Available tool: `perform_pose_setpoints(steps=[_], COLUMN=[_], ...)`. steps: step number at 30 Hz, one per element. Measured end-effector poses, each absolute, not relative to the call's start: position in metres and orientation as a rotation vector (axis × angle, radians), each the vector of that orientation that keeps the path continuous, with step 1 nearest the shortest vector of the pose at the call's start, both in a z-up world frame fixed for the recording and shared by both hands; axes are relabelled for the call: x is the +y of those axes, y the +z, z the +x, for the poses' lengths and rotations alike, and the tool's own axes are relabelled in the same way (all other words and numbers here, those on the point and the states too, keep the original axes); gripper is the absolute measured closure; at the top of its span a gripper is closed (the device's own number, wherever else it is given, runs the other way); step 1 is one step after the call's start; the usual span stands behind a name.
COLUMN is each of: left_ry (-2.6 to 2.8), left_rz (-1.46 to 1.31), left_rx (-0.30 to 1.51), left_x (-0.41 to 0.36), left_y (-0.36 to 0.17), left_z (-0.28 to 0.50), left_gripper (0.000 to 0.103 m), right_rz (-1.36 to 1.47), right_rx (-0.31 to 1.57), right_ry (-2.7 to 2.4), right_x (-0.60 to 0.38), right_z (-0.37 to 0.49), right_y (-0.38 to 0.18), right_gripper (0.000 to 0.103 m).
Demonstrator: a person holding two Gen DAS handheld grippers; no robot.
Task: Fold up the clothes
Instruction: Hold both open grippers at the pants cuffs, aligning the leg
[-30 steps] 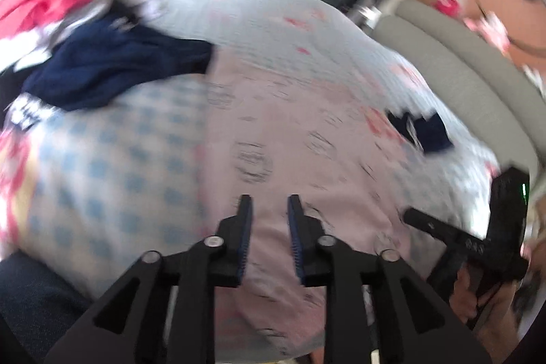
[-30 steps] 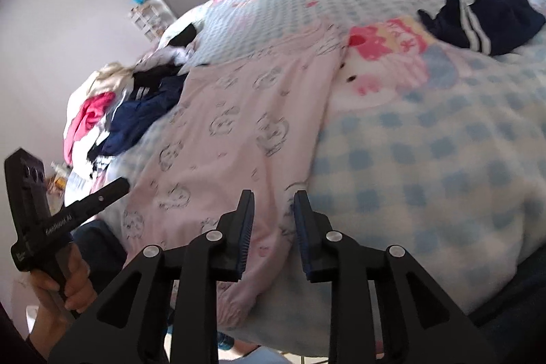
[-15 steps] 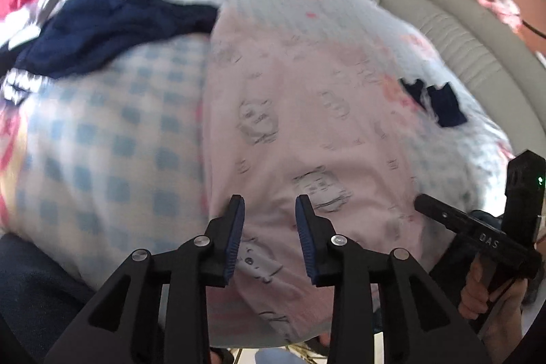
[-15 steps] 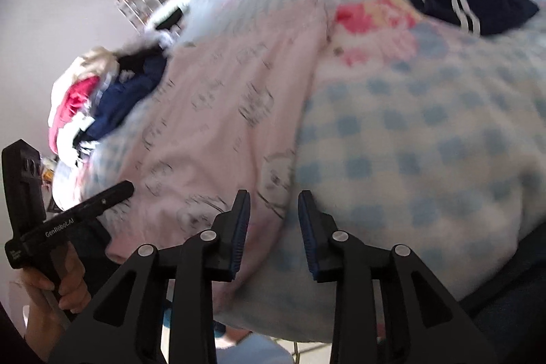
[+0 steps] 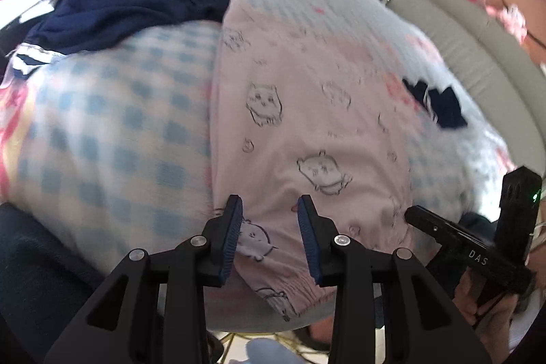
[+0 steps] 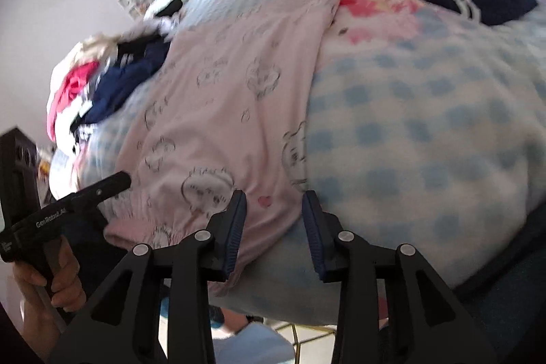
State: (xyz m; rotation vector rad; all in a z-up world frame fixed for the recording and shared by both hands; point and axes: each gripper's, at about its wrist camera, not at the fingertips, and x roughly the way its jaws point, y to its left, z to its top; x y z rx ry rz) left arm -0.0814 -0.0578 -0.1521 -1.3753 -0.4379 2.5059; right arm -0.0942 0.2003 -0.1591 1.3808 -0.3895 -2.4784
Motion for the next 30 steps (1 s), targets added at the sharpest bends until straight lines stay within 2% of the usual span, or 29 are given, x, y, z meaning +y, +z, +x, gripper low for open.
perform_pose_setpoints(steps=[3, 7, 9, 13, 16, 21, 23, 27, 30], left_ry=[2.475, 2.473, 2.492, 2.540, 2.515, 2.493, 2.500, 2.528, 2.523], left_rz=[-1.363, -1.423, -1.457, -1.384, -1.344, -1.418, -1.431, -1.404, -1.366], left_rx=[-0.411, -0.328, -0.355, -0.485, -0.486, -0.420, -0.470, -0.590, -0.576], left_x=[-0.047, -0.032, -0.039, -0.060, -0.058, -0.047, -0.054, -0.071, -0.066], left_y=[-0.151, -0.159, -0.163, -0.151, -0.148, -0.159, -0.160, -0.157, -0.153], left_z=[-0.076, -0.077, -0.079, -0.071, -0.065, -0.066, -0.067, -0.066, -0.066], left_gripper=[0.067, 0.067, 0.068, 0.068, 0.066, 0.066, 0.066, 0.066, 0.066], right_rz=[1.306, 1.397, 1.454, 1.402, 1.301, 1.341, 1.417, 1.409, 1.377], right_rx=[-0.381, -0.245, -0.193, -0.309, -0.322, -0.227, -0.211, -0.335, -0.389], right_ry=[-2.472, -2.443, -2.448, -2.484, -2.493, -2.458, -2.454, -2.469, -2.462], right_x=[0.194, 0.176, 0.175, 0.192, 0.191, 0.172, 0.174, 0.192, 0.196], right_z=[-0.092, -0.093, -0.092, -0.087, -0.083, -0.085, -0.087, -0.087, -0.085], right_y=[-0.149, -0.162, -0.171, -0.161, -0.148, -0.158, -0.168, -0.167, -0.165], right_gripper=[0.068, 0.067, 0.068, 0.067, 0.066, 0.065, 0.065, 0.065, 0.065])
